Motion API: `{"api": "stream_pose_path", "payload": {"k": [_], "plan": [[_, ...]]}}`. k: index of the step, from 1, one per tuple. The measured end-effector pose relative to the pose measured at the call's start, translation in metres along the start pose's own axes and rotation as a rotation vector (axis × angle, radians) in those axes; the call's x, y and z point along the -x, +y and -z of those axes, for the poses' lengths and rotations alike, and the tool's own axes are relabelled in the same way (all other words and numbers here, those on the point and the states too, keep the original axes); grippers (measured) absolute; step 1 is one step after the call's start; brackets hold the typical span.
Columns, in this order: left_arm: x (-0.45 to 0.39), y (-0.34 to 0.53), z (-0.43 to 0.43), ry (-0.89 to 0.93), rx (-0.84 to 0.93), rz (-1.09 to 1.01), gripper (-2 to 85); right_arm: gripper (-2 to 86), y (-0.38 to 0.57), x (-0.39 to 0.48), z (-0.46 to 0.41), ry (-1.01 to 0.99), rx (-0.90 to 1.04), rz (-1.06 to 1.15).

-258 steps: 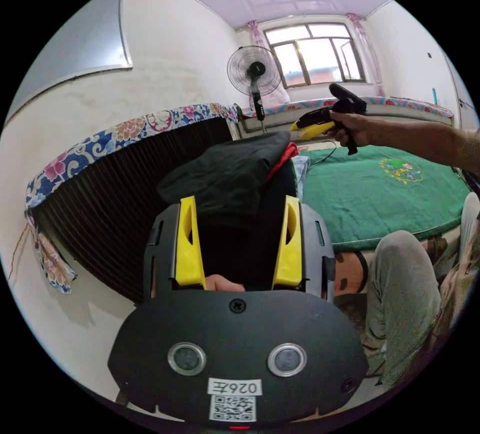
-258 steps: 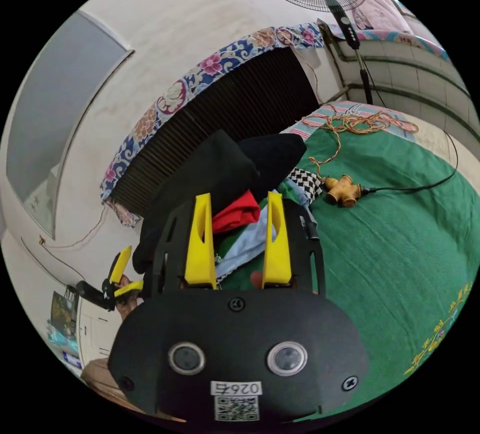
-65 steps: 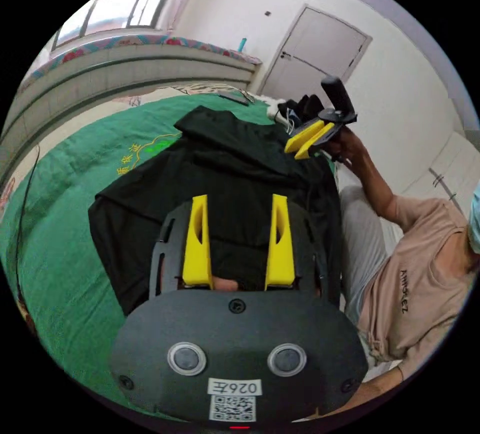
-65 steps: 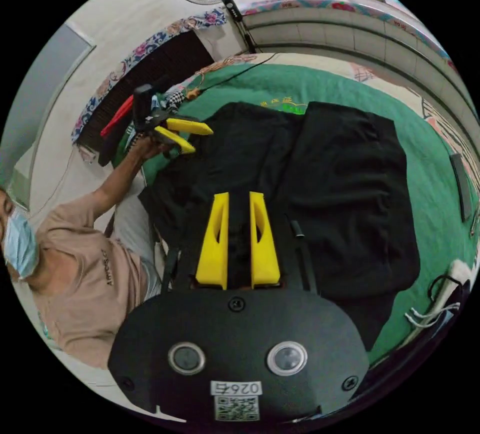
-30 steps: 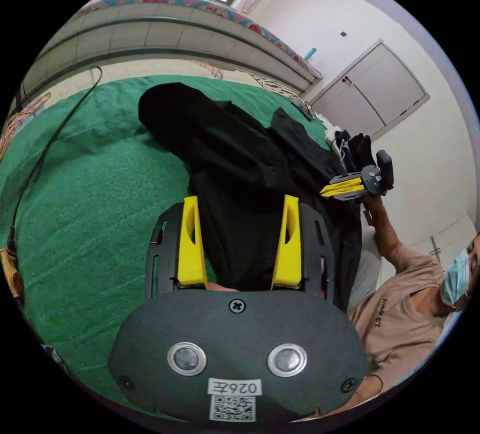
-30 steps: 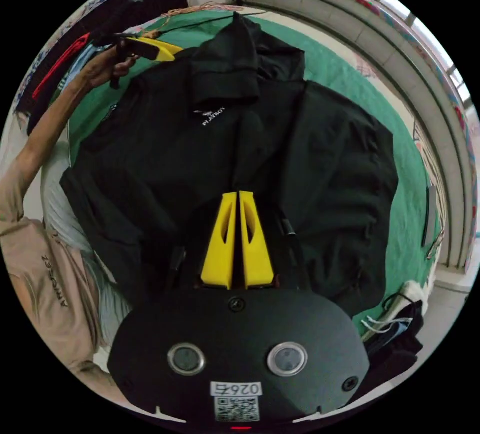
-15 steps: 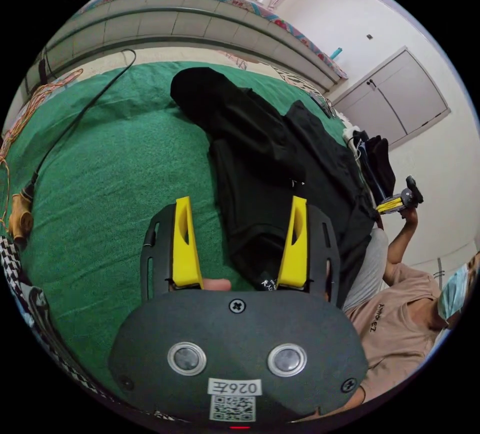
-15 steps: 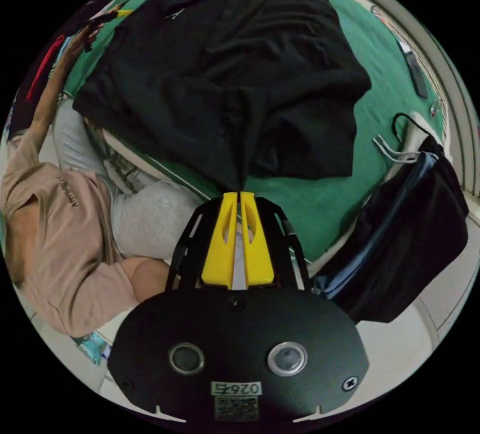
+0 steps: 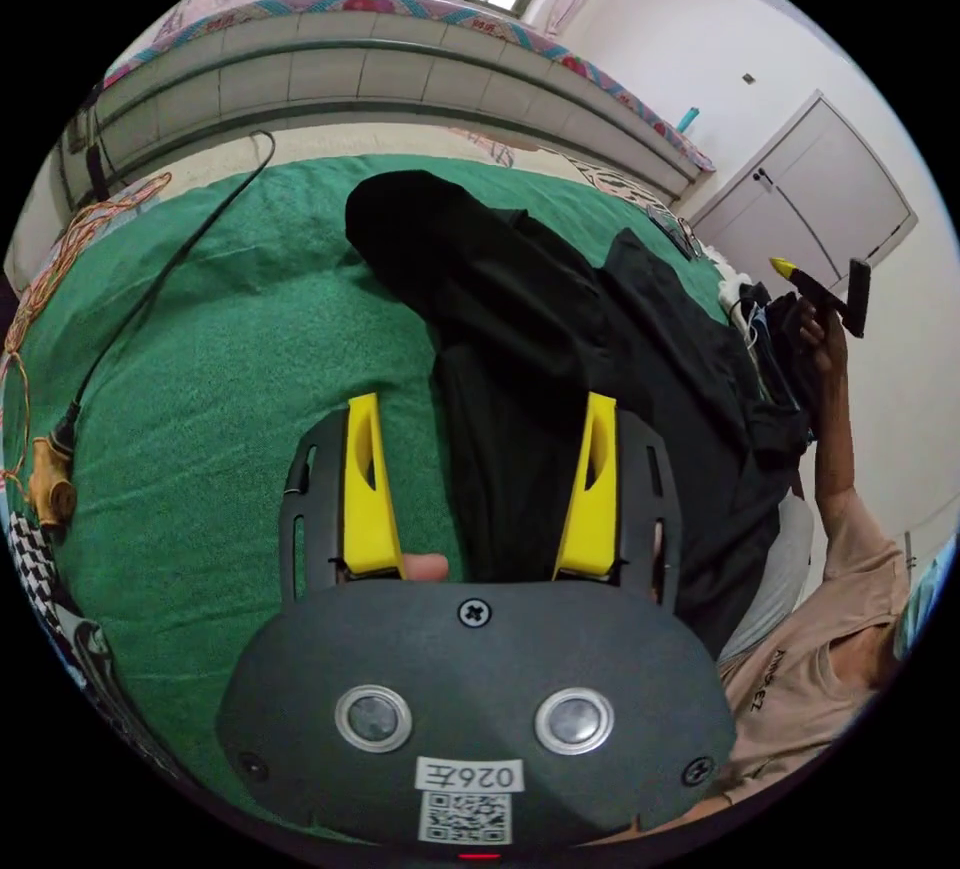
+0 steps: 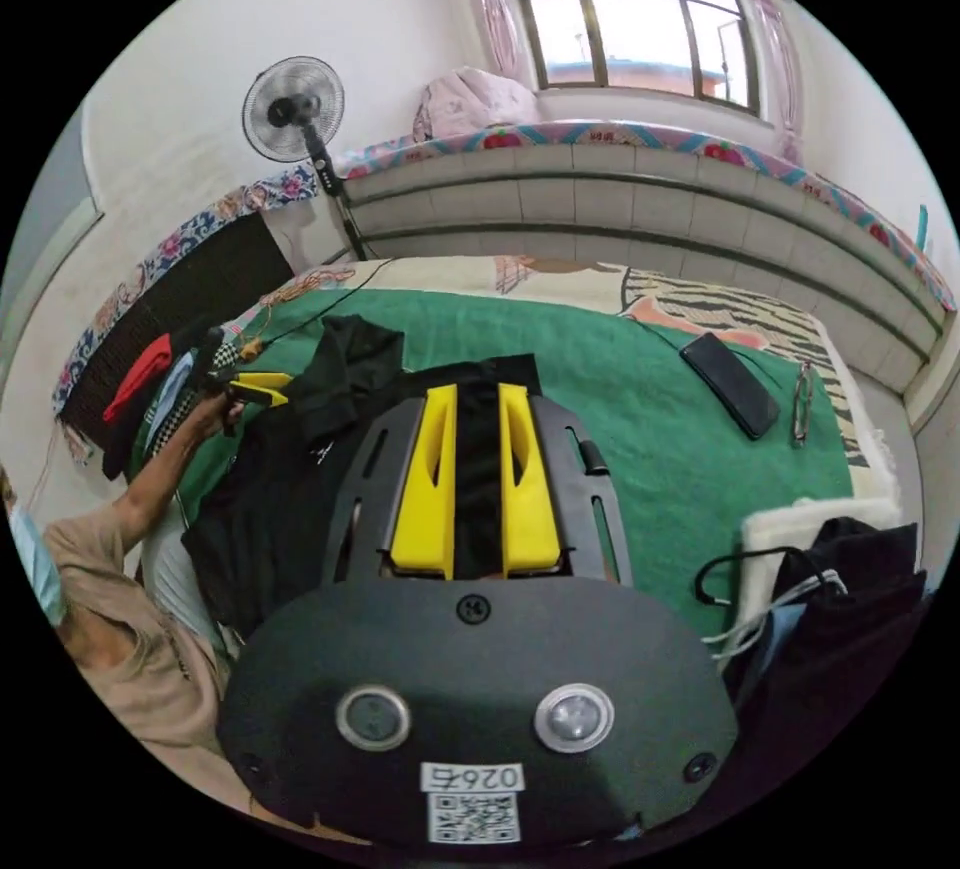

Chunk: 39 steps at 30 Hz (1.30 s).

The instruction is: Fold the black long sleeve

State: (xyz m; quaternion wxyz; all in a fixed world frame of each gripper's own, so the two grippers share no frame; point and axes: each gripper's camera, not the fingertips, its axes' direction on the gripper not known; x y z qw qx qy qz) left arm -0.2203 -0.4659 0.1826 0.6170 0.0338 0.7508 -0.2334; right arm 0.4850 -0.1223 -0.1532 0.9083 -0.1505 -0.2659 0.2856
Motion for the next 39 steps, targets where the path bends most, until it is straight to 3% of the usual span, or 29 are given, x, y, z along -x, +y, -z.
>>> {"api": "stream_pose_path", "payload": {"k": [5, 7, 8, 9, 12, 15, 20, 22, 24, 25, 27, 30, 33, 35, 39], "plan": [[-0.04, -0.01, -0.024, -0.222, 0.125, -0.118, 24.7, 14.6, -0.045, -0.062, -0.1, -0.03, 0.179, -0.199], [-0.063, -0.004, -0.036, -0.341, 0.133, -0.223, 16.6, 14.4, -0.044, -0.068, -0.134, -0.064, 0.313, -0.207], [-0.067, -0.002, -0.035, -0.303, 0.113, -0.253, 13.5, 10.6, -0.042, -0.059, -0.132, 0.097, 0.27, -0.158], [-0.07, 0.003, -0.034, -0.25, 0.07, -0.282, 7.5, 8.6, -0.041, -0.052, -0.13, 0.136, 0.269, -0.106], [-0.055, 0.004, -0.025, -0.181, 0.073, -0.294, 3.7, 0.0, -0.042, -0.035, -0.112, 0.08, 0.368, 0.048], [-0.036, 0.011, 0.019, -0.116, -0.02, -0.29, 3.2, -0.7, -0.032, -0.017, -0.045, 0.161, 0.25, 0.141], [-0.026, -0.003, 0.086, -0.361, -0.134, -0.348, 3.6, -0.7, -0.02, -0.016, 0.078, 0.299, -0.138, 0.086], [0.0, -0.042, 0.095, -0.434, -0.208, -0.247, 4.7, 0.0, -0.035, -0.037, 0.083, 0.348, -0.234, 0.017], [0.026, -0.07, 0.089, -0.486, -0.177, -0.111, 8.9, 2.3, -0.059, -0.069, 0.064, 0.461, -0.225, -0.035], [0.042, -0.081, 0.084, -0.5, -0.098, 0.01, 11.9, 5.1, -0.074, -0.097, 0.044, 0.497, -0.101, -0.119], [0.049, -0.079, 0.079, -0.453, -0.029, 0.036, 14.3, 5.8, -0.075, -0.13, 0.033, 0.44, 0.022, -0.221], [0.03, -0.034, 0.075, -0.338, 0.039, -0.159, 15.4, 6.3, -0.032, -0.146, 0.053, 0.223, -0.011, -0.237], [0.016, 0.035, 0.075, -0.34, 0.098, -0.244, 16.4, 7.6, 0.038, -0.152, 0.07, 0.09, 0.036, -0.257], [0.016, 0.073, 0.082, -0.268, 0.104, -0.214, 19.0, 9.6, 0.097, -0.155, 0.076, 0.01, 0.127, -0.294], [0.034, 0.136, 0.122, 0.066, 0.014, -0.064, 16.5, 11.3, 0.167, -0.158, 0.088, -0.069, 0.154, -0.379]]}}
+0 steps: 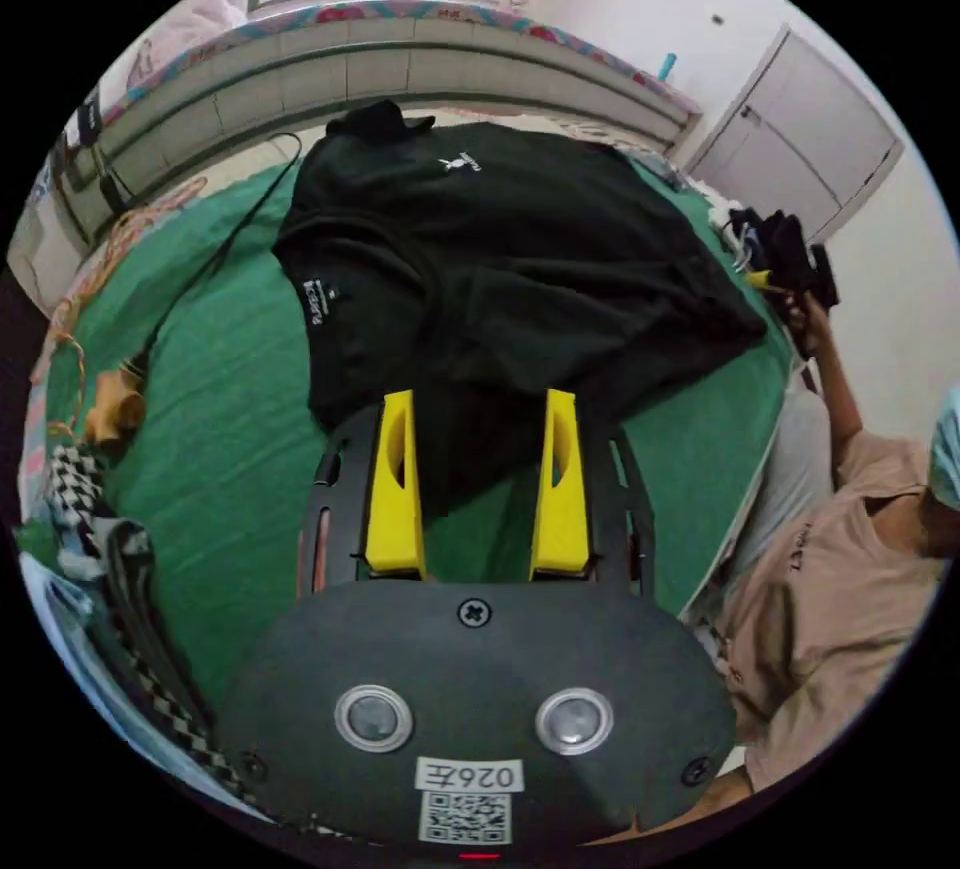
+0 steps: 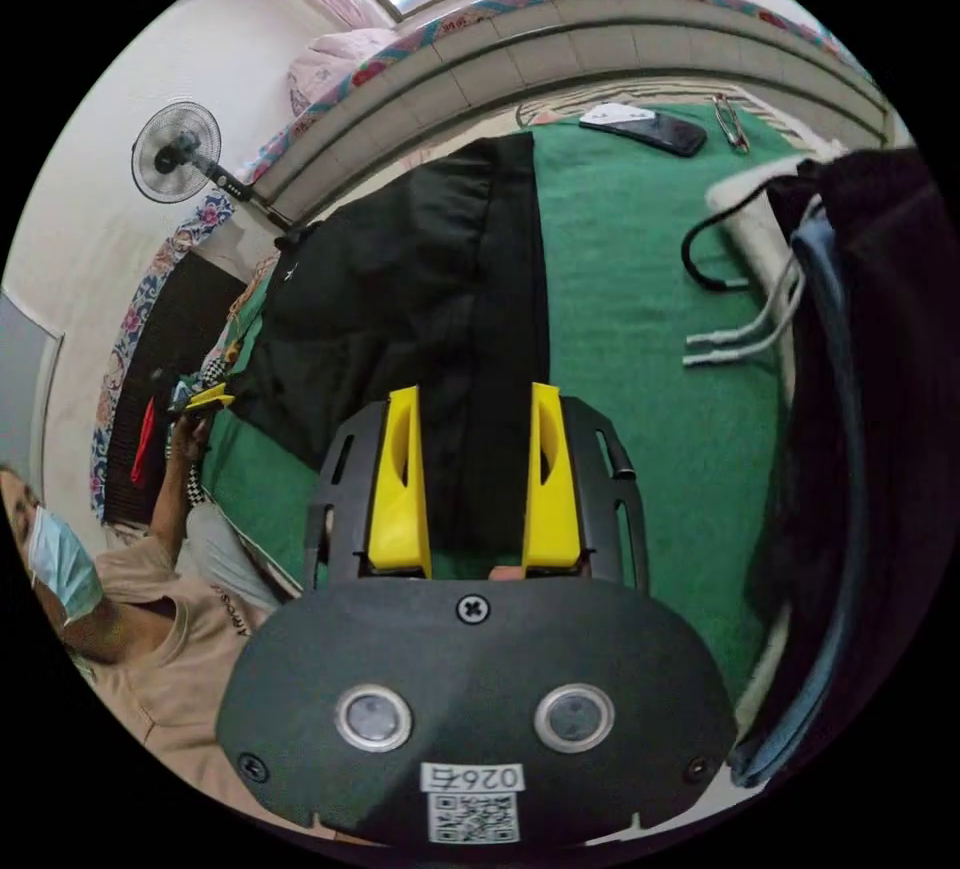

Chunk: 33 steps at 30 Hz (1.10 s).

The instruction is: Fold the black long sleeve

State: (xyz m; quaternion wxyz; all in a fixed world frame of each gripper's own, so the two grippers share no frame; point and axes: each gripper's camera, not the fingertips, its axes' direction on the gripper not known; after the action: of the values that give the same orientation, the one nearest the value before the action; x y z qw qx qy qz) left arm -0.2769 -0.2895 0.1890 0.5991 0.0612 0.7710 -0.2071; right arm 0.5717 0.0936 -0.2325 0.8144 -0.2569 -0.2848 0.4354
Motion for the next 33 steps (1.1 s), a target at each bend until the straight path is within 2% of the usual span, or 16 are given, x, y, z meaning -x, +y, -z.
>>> {"api": "stream_pose_path", "payload": {"k": [1, 3, 5, 7, 8, 9, 10, 15, 18, 20, 22, 24, 26, 28, 30, 33], "plan": [[0.01, 0.014, 0.014, 0.12, -0.078, 0.054, 16.1, 11.6, 0.014, -0.007, 0.002, -0.025, -0.01, -0.023], [0.028, 0.031, 0.029, 0.232, -0.177, 0.151, 17.4, 12.4, 0.027, -0.014, 0.001, -0.061, -0.001, -0.042], [0.045, 0.041, 0.031, 0.264, -0.221, 0.248, 23.0, 13.6, 0.035, -0.023, -0.01, -0.089, 0.019, -0.08], [0.057, 0.037, 0.016, 0.283, -0.187, 0.313, 23.2, 12.3, 0.037, -0.024, -0.018, -0.053, 0.008, -0.102], [0.057, 0.035, 0.015, 0.256, -0.192, 0.322, 22.1, 8.7, 0.037, -0.022, -0.022, 0.008, 0.011, -0.104], [0.053, 0.028, 0.013, 0.226, -0.143, 0.326, 15.4, 5.9, 0.037, -0.02, -0.024, 0.025, 0.023, -0.086], [0.046, 0.02, 0.007, 0.25, -0.054, 0.276, 4.1, 2.1, 0.036, -0.016, -0.028, 0.007, 0.043, -0.035], [0.013, 0.049, 0.027, 0.103, 0.058, 0.114, 2.5, -0.8, 0.066, -0.033, -0.02, 0.029, 0.076, -0.062], [0.008, 0.091, 0.064, -0.061, -0.072, 0.192, 3.9, 1.3, 0.092, -0.03, -0.008, 0.115, -0.003, -0.099], [-0.003, 0.112, 0.089, -0.098, -0.214, 0.198, 6.2, 4.9, 0.1, 0.011, -0.005, 0.161, -0.076, 0.016], [-0.034, 0.122, 0.106, -0.053, -0.402, 0.089, 6.6, 5.4, 0.098, 0.059, -0.017, 0.149, -0.084, 0.196], [-0.06, 0.113, 0.099, 0.013, -0.446, -0.009, 6.7, 6.0, 0.094, 0.111, -0.041, 0.126, -0.031, 0.38], [-0.082, 0.095, 0.081, 0.123, -0.414, -0.09, 6.6, 7.2, 0.093, 0.176, -0.086, 0.092, 0.07, 0.6], [-0.097, 0.066, 0.048, 0.26, -0.27, -0.108, 4.7, 8.0, 0.096, 0.212, -0.122, 0.106, 0.133, 0.697], [-0.105, 0.052, 0.027, 0.211, -0.238, -0.106, 6.4, 9.0, 0.1, 0.236, -0.157, 0.148, 0.202, 0.752], [-0.115, 0.037, -0.016, 0.083, -0.101, -0.079, 17.8, 10.0, 0.103, 0.252, -0.21, 0.211, 0.304, 0.747]]}}
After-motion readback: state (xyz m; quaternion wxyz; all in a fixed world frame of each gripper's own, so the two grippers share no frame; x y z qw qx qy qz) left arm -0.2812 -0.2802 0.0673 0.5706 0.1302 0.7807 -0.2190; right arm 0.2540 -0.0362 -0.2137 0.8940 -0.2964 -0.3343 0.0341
